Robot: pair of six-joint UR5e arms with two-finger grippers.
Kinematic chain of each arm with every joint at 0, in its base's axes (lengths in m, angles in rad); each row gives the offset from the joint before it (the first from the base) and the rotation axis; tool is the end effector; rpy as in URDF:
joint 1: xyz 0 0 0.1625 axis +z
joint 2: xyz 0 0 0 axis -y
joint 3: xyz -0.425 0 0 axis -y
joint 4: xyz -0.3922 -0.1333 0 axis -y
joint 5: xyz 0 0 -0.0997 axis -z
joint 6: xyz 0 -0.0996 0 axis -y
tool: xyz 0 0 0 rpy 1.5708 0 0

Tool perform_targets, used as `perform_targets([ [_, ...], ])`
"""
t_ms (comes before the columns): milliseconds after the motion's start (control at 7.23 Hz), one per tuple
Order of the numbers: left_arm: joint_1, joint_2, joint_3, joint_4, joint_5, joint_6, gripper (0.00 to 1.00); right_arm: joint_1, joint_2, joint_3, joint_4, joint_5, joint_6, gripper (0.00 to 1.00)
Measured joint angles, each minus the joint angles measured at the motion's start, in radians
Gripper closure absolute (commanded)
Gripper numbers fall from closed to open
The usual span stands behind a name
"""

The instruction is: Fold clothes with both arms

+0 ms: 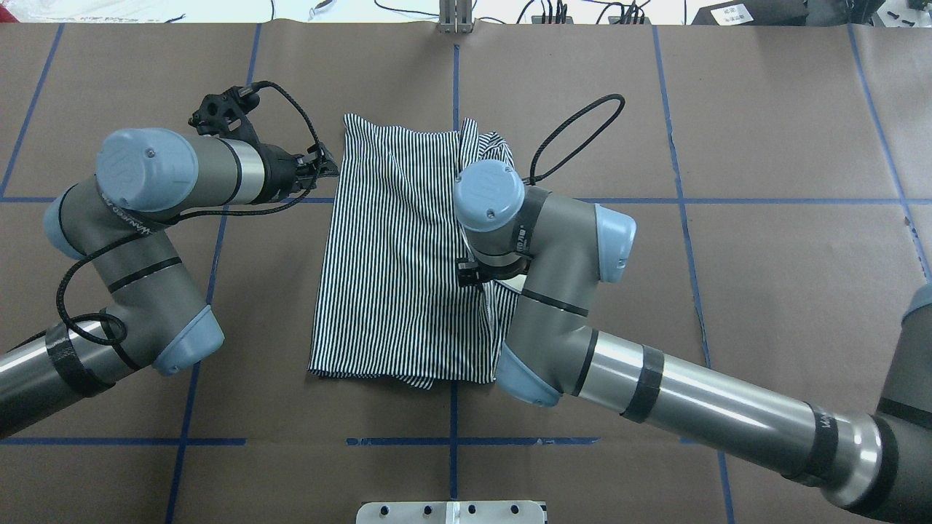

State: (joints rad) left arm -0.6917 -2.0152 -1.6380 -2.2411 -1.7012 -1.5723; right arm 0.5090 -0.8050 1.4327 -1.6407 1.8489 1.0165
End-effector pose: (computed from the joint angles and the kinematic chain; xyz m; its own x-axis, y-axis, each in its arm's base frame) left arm 0.4268 -0.5098 0.2994 0.2912 -0.2431 -0.9253 0.5402 0.8400 -0.0507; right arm -0.6009 -0.4567 0.2670 0.8098 -0.1277 0.5727 0.0994 0.9918 0.0806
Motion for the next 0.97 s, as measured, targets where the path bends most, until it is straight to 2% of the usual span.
perform_targets([
  [277, 0.001, 0.001, -0.012, 0.001, -0.001, -0.008, 0.51, 0.058, -0.145, 0.152, -0.034, 0.049, -0.095, 0.00],
  [415, 0.001, 0.001, -0.015, 0.002, -0.004, -0.012, 0.51, 0.075, -0.163, 0.191, -0.066, 0.067, -0.118, 0.00],
  [830, 0.001, 0.001, -0.020, 0.003, -0.006, -0.022, 0.51, 0.090, -0.148, 0.199, -0.082, 0.068, -0.113, 0.00],
  [968, 0.001, 0.002, -0.024, 0.003, -0.006, -0.031, 0.51, 0.100, -0.094, 0.151, -0.071, 0.065, -0.093, 0.00],
])
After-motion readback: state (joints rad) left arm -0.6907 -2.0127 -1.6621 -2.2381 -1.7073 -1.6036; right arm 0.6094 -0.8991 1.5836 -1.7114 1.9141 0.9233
